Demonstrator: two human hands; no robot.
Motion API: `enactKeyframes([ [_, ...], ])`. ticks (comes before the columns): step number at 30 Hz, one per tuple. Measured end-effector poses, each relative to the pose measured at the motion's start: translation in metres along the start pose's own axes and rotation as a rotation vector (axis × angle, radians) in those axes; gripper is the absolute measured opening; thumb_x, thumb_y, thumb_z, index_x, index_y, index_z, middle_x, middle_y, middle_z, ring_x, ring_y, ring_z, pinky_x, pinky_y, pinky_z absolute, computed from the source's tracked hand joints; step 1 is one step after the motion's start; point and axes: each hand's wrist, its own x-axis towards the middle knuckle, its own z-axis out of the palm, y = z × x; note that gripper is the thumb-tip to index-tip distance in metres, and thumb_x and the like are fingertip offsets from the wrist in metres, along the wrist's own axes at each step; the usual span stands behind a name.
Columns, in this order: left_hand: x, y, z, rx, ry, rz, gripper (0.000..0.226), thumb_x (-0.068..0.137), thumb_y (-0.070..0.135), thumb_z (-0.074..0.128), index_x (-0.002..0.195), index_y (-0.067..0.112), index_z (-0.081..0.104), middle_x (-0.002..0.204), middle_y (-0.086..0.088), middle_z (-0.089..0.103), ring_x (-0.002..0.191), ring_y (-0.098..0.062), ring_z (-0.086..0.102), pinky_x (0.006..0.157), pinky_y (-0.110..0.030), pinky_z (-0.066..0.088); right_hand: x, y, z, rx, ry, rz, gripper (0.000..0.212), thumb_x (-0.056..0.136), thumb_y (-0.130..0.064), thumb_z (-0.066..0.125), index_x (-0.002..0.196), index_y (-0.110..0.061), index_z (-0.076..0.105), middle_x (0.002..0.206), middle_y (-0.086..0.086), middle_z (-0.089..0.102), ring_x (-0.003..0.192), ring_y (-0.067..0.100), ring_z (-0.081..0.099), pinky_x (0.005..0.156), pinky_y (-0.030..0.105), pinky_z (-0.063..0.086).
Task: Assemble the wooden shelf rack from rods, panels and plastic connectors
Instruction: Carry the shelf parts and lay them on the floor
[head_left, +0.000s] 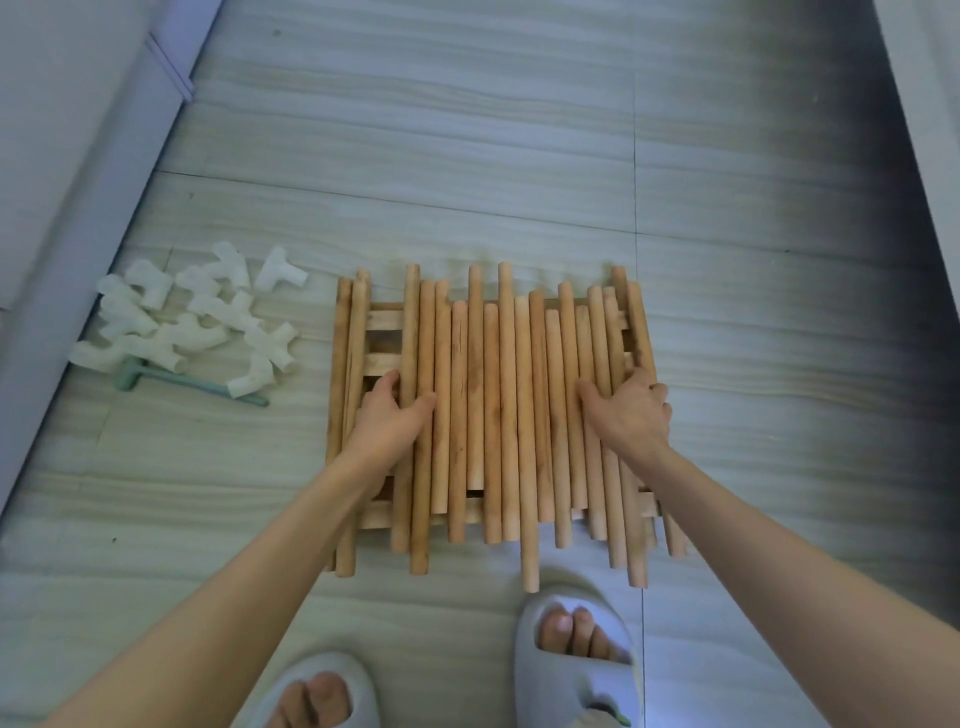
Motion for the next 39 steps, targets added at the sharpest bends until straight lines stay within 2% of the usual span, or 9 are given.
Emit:
enactKeyframes([
  [7,0.01,0.016,0.006,-0.117,-0.026,-0.051,0.054,0.088,0.025,0.063,0.136,0.015,0.041,0.127,-0.003,0.057,0.103,-0.012,0.054,0.085,-0.029,0.044,-0.01,-0.019,0.014,0.166,-0.169,-0.031,0.079,0.083,-0.057,0.057,0.135,-0.001,0.039,0.138,0.017,0.043,0.121,0.031,0.049,0.099,0.042,0.044],
  [12,0.013,0.019,0.003,0.005,-0.086,-0.04,0.049,0.091,0.016,0.059,0.136,0.011,0.043,0.13,-0.008,0.055,0.119,-0.022,0.053,0.101,-0.037,0.044,-0.011,-0.028,0.014,0.209,-0.249,-0.067,0.065,0.085,-0.055,0.056,0.121,-0.001,0.054,0.115,0.012,0.062,0.108,0.029,0.058,0.093,0.042,0.049],
  [17,0.007,0.024,0.014,-0.058,-0.186,-0.016,0.04,0.093,0.012,0.053,0.133,0.011,0.047,0.122,-0.007,0.06,0.11,-0.019,0.059,0.091,-0.033,0.05,-0.012,-0.039,0.022,0.372,-0.341,-0.014,0.062,0.084,-0.053,0.059,0.123,-0.005,0.056,0.118,0.012,0.062,0.109,0.028,0.059,0.096,0.042,0.048],
  [21,0.006,0.024,0.027,-0.067,-0.165,0.008,0.053,0.092,0.016,0.057,0.14,0.012,0.035,0.127,-0.005,0.055,0.115,-0.019,0.054,0.099,-0.037,0.045,-0.017,-0.047,0.027,0.558,-0.392,0.093,0.062,0.083,-0.05,0.062,0.126,-0.005,0.054,0.12,0.011,0.062,0.109,0.026,0.06,0.096,0.04,0.049],
  [25,0.004,0.022,0.026,-0.277,-0.24,-0.078,0.054,0.089,0.023,0.063,0.137,0.01,0.042,0.118,-0.01,0.063,0.104,-0.02,0.063,0.091,-0.037,0.052,-0.021,-0.052,0.023,0.742,-0.586,0.177,0.056,0.085,-0.047,0.063,0.121,-0.005,0.059,0.113,0.012,0.067,0.095,0.022,0.065,0.077,0.032,0.054],
  [27,0.002,0.023,0.025,-0.325,-0.28,-0.076,0.052,0.088,0.026,0.063,0.134,0.01,0.044,0.114,-0.01,0.065,0.101,-0.02,0.066,0.087,-0.036,0.054,-0.024,-0.055,0.023,0.78,-0.656,0.169,0.054,0.085,-0.048,0.061,0.12,-0.007,0.06,0.113,0.011,0.067,0.095,0.02,0.066,0.075,0.03,0.054],
  [32,-0.006,0.023,0.008,-0.304,-0.272,-0.046,0.059,0.087,0.026,0.065,0.137,0.014,0.037,0.119,-0.007,0.062,0.105,-0.018,0.063,0.089,-0.034,0.053,-0.037,-0.062,0.029,0.847,-0.75,0.131,0.056,0.084,-0.052,0.059,0.122,-0.01,0.06,0.115,0.009,0.067,0.106,0.022,0.063,0.098,0.04,0.048],
  [34,-0.012,0.024,-0.003,-0.288,-0.274,-0.019,0.062,0.088,0.025,0.063,0.139,0.015,0.03,0.123,-0.007,0.059,0.108,-0.017,0.061,0.092,-0.035,0.052,-0.047,-0.069,0.03,0.841,-0.755,0.09,0.056,0.085,-0.051,0.058,0.122,-0.009,0.06,0.113,0.009,0.068,0.104,0.021,0.064,0.097,0.038,0.049],
  [39,-0.03,0.04,-0.047,-0.315,-0.222,0.143,0.052,0.09,0.02,0.06,0.135,0.019,0.035,0.116,-0.002,0.062,0.1,-0.009,0.065,0.079,-0.022,0.055,-0.081,-0.106,0.027,0.857,-0.767,-0.07,0.052,0.087,-0.05,0.055,0.12,-0.01,0.061,0.108,0.006,0.07,0.097,0.016,0.068,0.084,0.03,0.054],
])
